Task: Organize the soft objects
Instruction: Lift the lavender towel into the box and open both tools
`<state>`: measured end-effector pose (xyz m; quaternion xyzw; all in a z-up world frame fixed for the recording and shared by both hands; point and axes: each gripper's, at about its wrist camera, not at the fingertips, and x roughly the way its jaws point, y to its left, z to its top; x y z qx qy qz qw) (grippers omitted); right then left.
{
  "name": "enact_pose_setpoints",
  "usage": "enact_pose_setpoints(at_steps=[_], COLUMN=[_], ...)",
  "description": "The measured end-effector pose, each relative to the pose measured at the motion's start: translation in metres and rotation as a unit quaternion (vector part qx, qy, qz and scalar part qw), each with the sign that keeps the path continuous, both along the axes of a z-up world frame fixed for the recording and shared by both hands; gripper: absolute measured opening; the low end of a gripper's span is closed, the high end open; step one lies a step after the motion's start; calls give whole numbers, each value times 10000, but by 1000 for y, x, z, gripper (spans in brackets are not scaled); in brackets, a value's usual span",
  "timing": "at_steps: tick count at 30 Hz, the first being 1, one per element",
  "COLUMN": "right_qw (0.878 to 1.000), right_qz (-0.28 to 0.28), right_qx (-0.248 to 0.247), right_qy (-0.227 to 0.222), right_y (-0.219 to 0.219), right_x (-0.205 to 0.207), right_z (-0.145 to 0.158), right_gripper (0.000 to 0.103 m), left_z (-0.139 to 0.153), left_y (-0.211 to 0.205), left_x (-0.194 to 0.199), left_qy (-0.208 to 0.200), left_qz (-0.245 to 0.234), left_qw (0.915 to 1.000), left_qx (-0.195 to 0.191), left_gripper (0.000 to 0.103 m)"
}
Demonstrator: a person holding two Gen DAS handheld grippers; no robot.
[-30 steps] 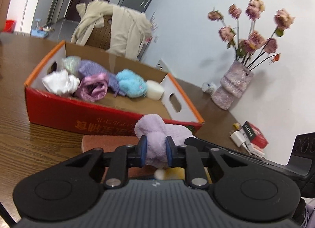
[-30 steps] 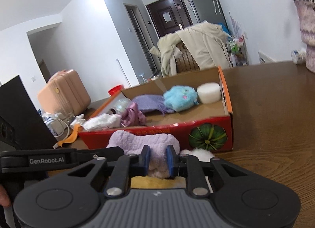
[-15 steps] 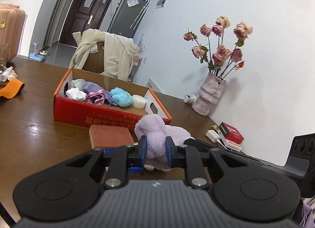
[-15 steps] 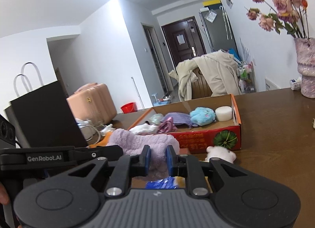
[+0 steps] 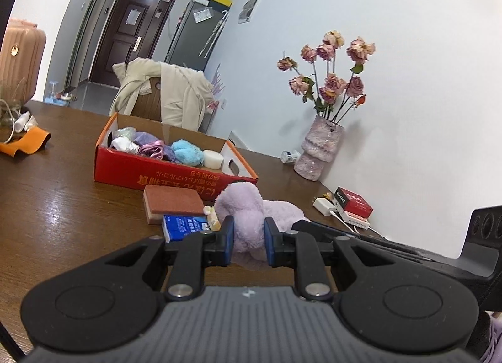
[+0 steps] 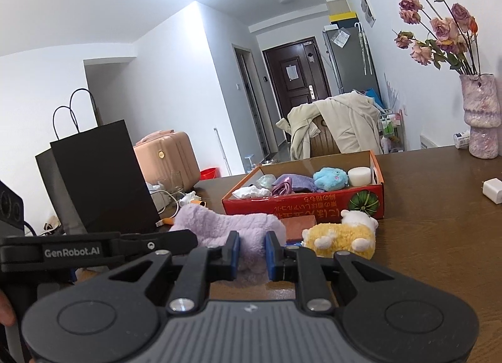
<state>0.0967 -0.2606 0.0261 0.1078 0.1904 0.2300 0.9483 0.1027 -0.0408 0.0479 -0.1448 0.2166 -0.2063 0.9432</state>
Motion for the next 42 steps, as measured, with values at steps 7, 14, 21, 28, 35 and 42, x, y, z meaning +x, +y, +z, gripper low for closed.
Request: enact_pose_setpoints(at_steps=[7, 14, 21, 28, 35, 42], right_qw=[9997, 9999, 9999, 9996, 9969, 9857], right_qz=[-21, -31, 61, 179, 199, 179], right_qx=[-110, -77, -43, -25, -42, -25], right_qy=[-194, -129, -95, 194, 761, 1674], right_y=[-2, -8, -9, -6, -5, 0], right_x=[-14, 5, 61, 154, 261, 370], right_z=[10, 17, 34, 41, 25, -12], right_gripper=[17, 16, 16, 16, 16, 16], left_z=[5, 15, 32, 33, 14, -31], left_y=[-5, -8, -5, -10, -15, -13], left_x=[-4, 23, 90, 185, 291, 389], left_qy=[-68, -82, -24, 318, 798, 1560], left_qz=[9, -48, -2, 110, 141, 307], left_qw=[9999, 9998, 9998, 9983, 9944, 9839], left_qx=[97, 195, 215, 471, 683, 811], left_gripper=[20, 20, 19, 19, 19, 19])
